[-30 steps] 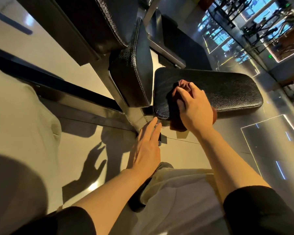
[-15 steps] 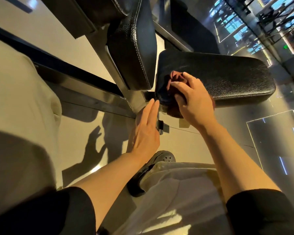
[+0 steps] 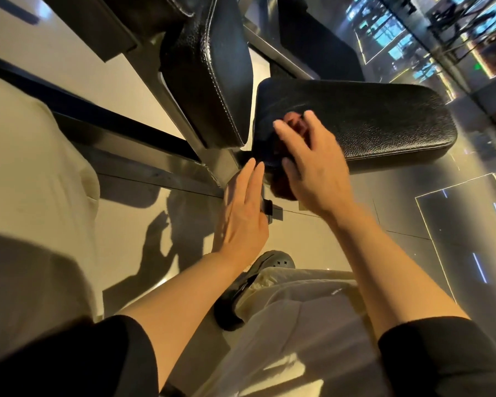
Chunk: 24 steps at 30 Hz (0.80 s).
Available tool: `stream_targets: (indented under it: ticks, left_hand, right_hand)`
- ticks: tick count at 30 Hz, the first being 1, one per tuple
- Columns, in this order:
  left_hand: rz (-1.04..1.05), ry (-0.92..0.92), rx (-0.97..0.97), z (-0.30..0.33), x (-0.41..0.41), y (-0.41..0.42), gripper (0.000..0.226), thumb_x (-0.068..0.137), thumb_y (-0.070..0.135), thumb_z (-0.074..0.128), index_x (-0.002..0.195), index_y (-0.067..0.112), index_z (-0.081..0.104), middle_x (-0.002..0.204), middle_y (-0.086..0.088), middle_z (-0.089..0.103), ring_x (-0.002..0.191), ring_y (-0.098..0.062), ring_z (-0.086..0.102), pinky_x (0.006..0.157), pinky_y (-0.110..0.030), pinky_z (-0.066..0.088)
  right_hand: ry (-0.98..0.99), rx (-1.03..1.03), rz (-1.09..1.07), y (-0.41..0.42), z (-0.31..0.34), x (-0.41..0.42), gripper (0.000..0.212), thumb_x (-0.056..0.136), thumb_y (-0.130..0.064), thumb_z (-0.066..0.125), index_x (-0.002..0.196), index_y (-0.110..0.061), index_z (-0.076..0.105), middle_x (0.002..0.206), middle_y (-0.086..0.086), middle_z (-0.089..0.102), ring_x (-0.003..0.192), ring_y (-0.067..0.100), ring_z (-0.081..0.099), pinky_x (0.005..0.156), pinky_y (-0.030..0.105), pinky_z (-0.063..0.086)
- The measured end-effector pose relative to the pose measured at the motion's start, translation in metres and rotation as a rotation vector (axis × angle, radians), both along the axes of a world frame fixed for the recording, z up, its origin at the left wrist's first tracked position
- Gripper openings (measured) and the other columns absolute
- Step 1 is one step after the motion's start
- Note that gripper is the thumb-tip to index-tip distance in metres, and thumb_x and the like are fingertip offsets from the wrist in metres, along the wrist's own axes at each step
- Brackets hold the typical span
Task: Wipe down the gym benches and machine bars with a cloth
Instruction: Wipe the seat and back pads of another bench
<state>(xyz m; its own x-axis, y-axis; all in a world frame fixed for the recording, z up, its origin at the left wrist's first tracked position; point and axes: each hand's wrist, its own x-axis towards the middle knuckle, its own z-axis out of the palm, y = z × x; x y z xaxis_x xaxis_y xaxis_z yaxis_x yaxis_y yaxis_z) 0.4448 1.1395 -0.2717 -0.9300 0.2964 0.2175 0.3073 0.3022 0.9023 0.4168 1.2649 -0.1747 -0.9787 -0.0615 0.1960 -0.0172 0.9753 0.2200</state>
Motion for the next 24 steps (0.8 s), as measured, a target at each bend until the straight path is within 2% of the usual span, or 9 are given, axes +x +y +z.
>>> stream_targets:
  ticks: [2, 4, 6, 8, 12, 16, 18, 22, 24]
  left_hand:
    - [0.019, 0.006, -0.006, 0.002, -0.003, 0.001, 0.082, 0.078, -0.011, 0.059, 0.15, 0.009, 0.027, 0.157, -0.004, 0.023, 0.139, -0.022, 0.03, 0.109, -0.023, 0.024]
    - [0.027, 0.011, -0.003, 0.005, -0.005, 0.003, 0.08, 0.078, -0.01, 0.06, 0.149, 0.007, 0.03, 0.156, -0.007, 0.026, 0.14, -0.025, 0.03, 0.11, -0.022, 0.023]
    - [0.015, 0.01, 0.027, 0.008, -0.004, 0.006, 0.074, 0.08, -0.012, 0.055, 0.148, 0.008, 0.032, 0.156, -0.006, 0.026, 0.141, -0.023, 0.028, 0.113, -0.014, 0.012]
    - [0.011, 0.012, 0.037, 0.008, -0.002, 0.008, 0.07, 0.083, -0.01, 0.053, 0.148, 0.01, 0.033, 0.156, -0.004, 0.025, 0.141, -0.021, 0.026, 0.115, -0.019, 0.014]
    - [0.037, 0.06, 0.014, 0.006, -0.001, 0.013, 0.069, 0.081, -0.009, 0.056, 0.145, 0.009, 0.039, 0.153, -0.006, 0.031, 0.139, -0.023, 0.028, 0.11, -0.028, 0.027]
    - [0.017, 0.125, -0.001, 0.013, -0.004, 0.019, 0.069, 0.074, -0.008, 0.062, 0.14, 0.007, 0.045, 0.149, -0.009, 0.039, 0.14, -0.025, 0.029, 0.113, -0.038, 0.027]
    - [0.026, 0.152, -0.012, 0.013, -0.005, 0.021, 0.067, 0.074, -0.004, 0.064, 0.138, 0.005, 0.046, 0.146, -0.011, 0.043, 0.139, -0.026, 0.031, 0.114, -0.045, 0.03]
    - [0.008, 0.224, -0.027, 0.016, -0.008, 0.029, 0.06, 0.077, -0.004, 0.062, 0.136, 0.005, 0.049, 0.142, -0.013, 0.047, 0.137, -0.025, 0.031, 0.115, -0.054, 0.024]
    - [-0.005, 0.262, -0.042, 0.021, -0.009, 0.033, 0.059, 0.078, -0.002, 0.063, 0.135, 0.005, 0.051, 0.141, -0.013, 0.048, 0.137, -0.026, 0.032, 0.116, -0.052, 0.02]
  right_hand:
    - [-0.036, -0.013, 0.087, -0.01, -0.01, 0.004, 0.046, 0.094, -0.033, 0.043, 0.134, -0.016, 0.058, 0.146, 0.023, 0.042, 0.129, 0.041, 0.045, 0.103, 0.049, 0.04]
    - [-0.022, -0.016, 0.099, -0.009, -0.012, 0.006, 0.039, 0.094, -0.031, 0.053, 0.129, -0.015, 0.062, 0.144, 0.02, 0.046, 0.129, 0.038, 0.047, 0.101, 0.047, 0.044]
    - [0.059, -0.024, 0.027, 0.003, -0.002, 0.007, 0.04, 0.091, -0.03, 0.05, 0.127, -0.016, 0.063, 0.145, 0.015, 0.045, 0.129, 0.03, 0.045, 0.101, 0.044, 0.045]
    - [0.171, -0.066, -0.133, 0.024, 0.013, 0.009, 0.038, 0.093, -0.028, 0.048, 0.127, -0.019, 0.061, 0.146, 0.009, 0.042, 0.131, 0.02, 0.038, 0.106, 0.042, 0.041]
    - [0.262, -0.097, -0.335, 0.032, 0.024, 0.013, 0.04, 0.089, -0.009, 0.056, 0.129, -0.015, 0.061, 0.151, 0.012, 0.036, 0.14, 0.032, 0.03, 0.11, 0.048, 0.035]
    - [0.108, -0.059, -0.049, 0.003, 0.002, 0.017, 0.038, 0.089, -0.02, 0.057, 0.126, -0.01, 0.062, 0.144, 0.015, 0.045, 0.129, 0.034, 0.043, 0.104, 0.04, 0.04]
    - [0.079, -0.057, -0.005, 0.004, 0.0, 0.023, 0.04, 0.088, -0.019, 0.066, 0.127, -0.011, 0.062, 0.141, 0.017, 0.048, 0.126, 0.034, 0.048, 0.096, 0.039, 0.047]
    - [0.239, -0.035, -0.202, 0.049, 0.03, 0.034, 0.045, 0.08, -0.001, 0.069, 0.124, -0.01, 0.064, 0.143, 0.019, 0.045, 0.132, 0.04, 0.042, 0.097, 0.05, 0.046]
    - [0.342, -0.068, -0.32, 0.079, 0.047, 0.041, 0.05, 0.08, 0.003, 0.063, 0.125, -0.019, 0.065, 0.146, 0.017, 0.043, 0.134, 0.04, 0.039, 0.103, 0.054, 0.044]
